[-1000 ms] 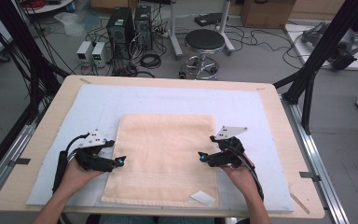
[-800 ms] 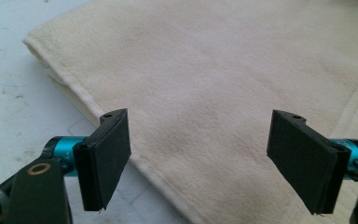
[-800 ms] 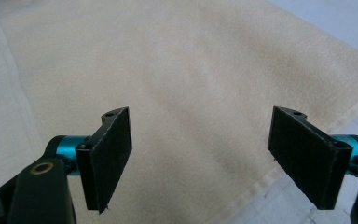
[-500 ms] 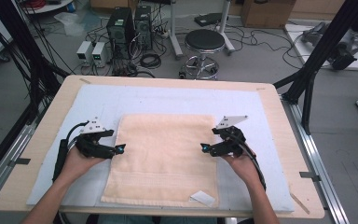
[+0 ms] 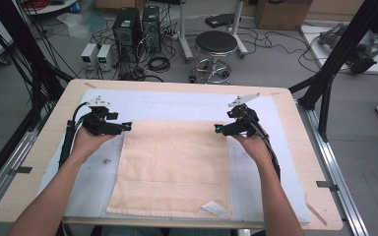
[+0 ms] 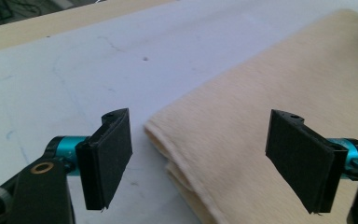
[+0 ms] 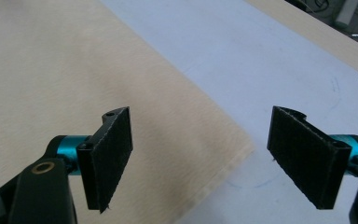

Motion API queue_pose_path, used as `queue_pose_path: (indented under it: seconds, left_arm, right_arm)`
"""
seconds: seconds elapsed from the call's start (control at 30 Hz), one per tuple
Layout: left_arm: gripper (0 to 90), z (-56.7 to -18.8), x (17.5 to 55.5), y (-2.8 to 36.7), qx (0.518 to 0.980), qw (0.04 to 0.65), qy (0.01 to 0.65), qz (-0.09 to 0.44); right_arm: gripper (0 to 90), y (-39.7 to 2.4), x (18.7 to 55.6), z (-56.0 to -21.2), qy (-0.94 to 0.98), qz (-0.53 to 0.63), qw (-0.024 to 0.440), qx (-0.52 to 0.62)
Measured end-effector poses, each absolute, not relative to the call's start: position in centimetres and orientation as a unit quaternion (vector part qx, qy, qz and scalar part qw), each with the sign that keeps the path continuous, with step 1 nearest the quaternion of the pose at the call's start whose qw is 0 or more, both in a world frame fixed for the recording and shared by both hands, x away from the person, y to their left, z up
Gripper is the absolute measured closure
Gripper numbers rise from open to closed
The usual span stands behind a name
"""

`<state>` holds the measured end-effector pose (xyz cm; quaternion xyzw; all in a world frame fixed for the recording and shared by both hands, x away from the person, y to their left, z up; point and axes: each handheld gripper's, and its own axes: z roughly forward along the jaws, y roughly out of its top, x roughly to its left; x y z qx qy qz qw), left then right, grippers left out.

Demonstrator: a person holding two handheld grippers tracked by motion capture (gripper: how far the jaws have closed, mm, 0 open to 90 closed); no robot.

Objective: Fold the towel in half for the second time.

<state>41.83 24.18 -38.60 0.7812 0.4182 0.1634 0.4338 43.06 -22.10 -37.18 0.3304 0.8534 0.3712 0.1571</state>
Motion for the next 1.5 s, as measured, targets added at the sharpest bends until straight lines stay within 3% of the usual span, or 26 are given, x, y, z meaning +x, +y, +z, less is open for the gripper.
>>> queue_pose_path:
  seconds: [0.13, 0.37, 0.63, 0.67, 0.7, 0.8, 0.9, 1.13, 1.27, 1.5]
  left_arm:
    - [31.6, -39.6, 43.0, 23.9, 0.758, 0.446, 0.437, 0.187]
    - [36.5, -42.5, 45.0, 23.7, 0.741, 0.432, 0.487, 0.164]
    - [40.8, -44.2, 45.7, 22.5, 0.759, 0.408, 0.491, 0.130]
    - [42.6, -44.2, 45.7, 22.5, 0.761, 0.410, 0.487, 0.126]
    - [50.3, -44.2, 45.6, 22.6, 0.766, 0.413, 0.479, 0.114]
    - [73.8, -44.1, 45.4, 22.2, 0.774, 0.411, 0.470, 0.108]
    - [81.8, -43.5, 45.3, 22.0, 0.782, 0.400, 0.459, 0.131]
    - [83.5, -39.7, 45.1, 22.7, 0.740, 0.447, 0.459, 0.205]
    - [83.4, -38.0, 45.1, 22.2, 0.735, 0.463, 0.442, 0.223]
    - [83.4, -38.9, 44.6, 22.4, 0.746, 0.449, 0.439, 0.219]
  right_arm:
    - [22.8, -22.0, 44.5, -38.3, 0.857, 0.359, 0.159, 0.335]
    - [25.2, -22.2, 46.1, -41.0, 0.864, 0.332, 0.128, 0.357]
    - [27.5, -23.0, 47.1, -42.8, 0.854, 0.332, 0.086, 0.392]
    - [30.2, -23.0, 47.2, -43.1, 0.852, 0.336, 0.069, 0.395]
    - [31.6, -23.0, 47.2, -43.2, 0.849, 0.340, 0.061, 0.400]
    - [59.3, -23.1, 47.2, -43.1, 0.852, 0.354, 0.027, 0.384]
    - [73.4, -22.5, 46.9, -42.2, 0.865, 0.347, 0.037, 0.361]
    - [74.7, -22.3, 46.5, -39.5, 0.851, 0.386, 0.100, 0.341]
    - [73.8, -22.6, 46.6, -39.6, 0.845, 0.390, 0.092, 0.354]
    - [74.3, -22.5, 46.5, -39.5, 0.848, 0.389, 0.091, 0.348]
